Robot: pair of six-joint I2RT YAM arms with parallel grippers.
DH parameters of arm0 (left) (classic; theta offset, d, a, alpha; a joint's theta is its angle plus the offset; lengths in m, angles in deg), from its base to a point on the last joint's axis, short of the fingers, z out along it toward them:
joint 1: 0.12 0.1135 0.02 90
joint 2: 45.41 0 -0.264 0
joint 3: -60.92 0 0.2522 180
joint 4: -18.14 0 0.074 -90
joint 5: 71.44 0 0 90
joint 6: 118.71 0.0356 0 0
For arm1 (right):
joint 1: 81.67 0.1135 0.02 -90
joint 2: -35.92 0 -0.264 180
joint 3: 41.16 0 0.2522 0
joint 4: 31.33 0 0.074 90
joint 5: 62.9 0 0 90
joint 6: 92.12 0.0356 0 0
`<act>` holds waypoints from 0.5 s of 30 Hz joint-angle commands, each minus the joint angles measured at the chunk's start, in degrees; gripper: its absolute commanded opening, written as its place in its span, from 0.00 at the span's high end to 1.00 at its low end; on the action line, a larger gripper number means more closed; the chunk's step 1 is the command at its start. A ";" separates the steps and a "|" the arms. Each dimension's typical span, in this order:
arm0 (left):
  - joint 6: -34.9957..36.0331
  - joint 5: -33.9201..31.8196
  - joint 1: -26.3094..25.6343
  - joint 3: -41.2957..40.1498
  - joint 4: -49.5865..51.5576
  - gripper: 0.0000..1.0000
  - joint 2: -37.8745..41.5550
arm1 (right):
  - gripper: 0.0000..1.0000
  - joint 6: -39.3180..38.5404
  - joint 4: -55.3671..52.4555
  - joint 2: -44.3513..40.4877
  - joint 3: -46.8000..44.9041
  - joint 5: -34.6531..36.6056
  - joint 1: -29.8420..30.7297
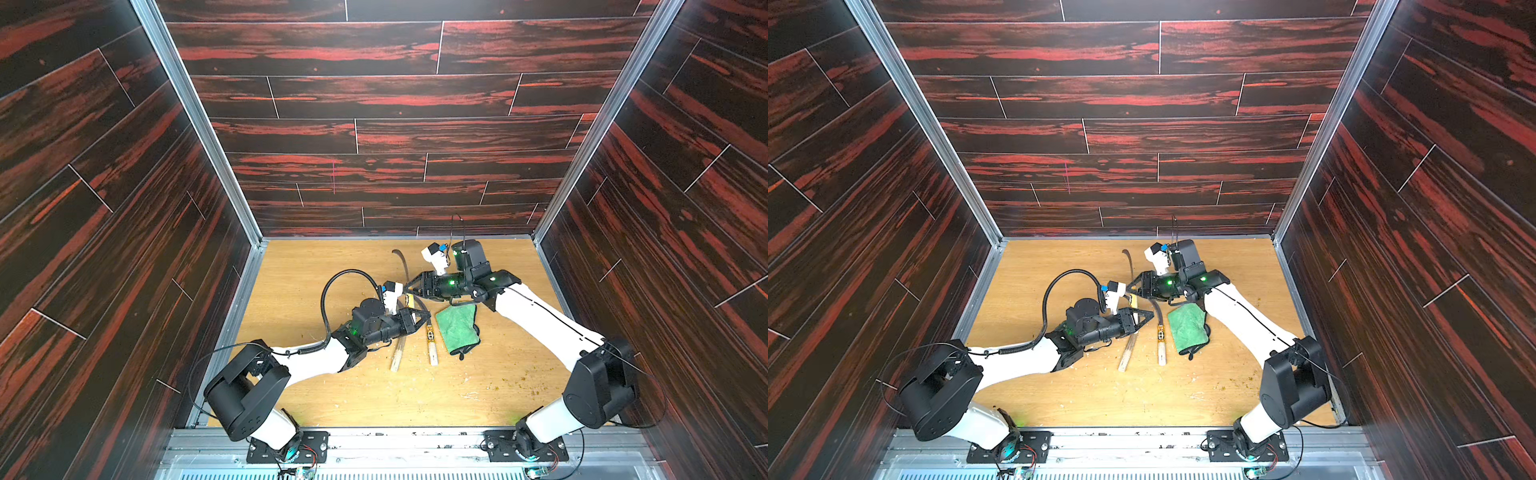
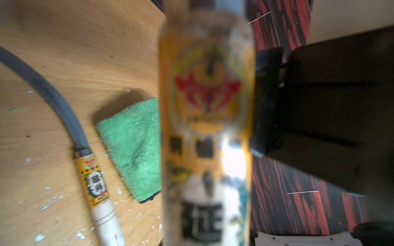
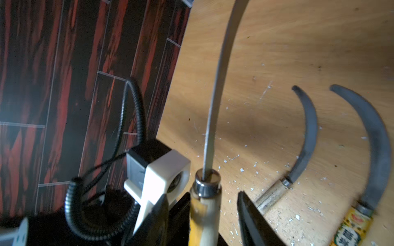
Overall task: Wipe small sickles with rags
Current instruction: Adjust the small sickle.
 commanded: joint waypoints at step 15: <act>6.61 -3.78 1.78 -7.96 10.67 1.00 14.08 | 0.36 -10.18 -24.08 1.31 -5.72 31.03 -4.34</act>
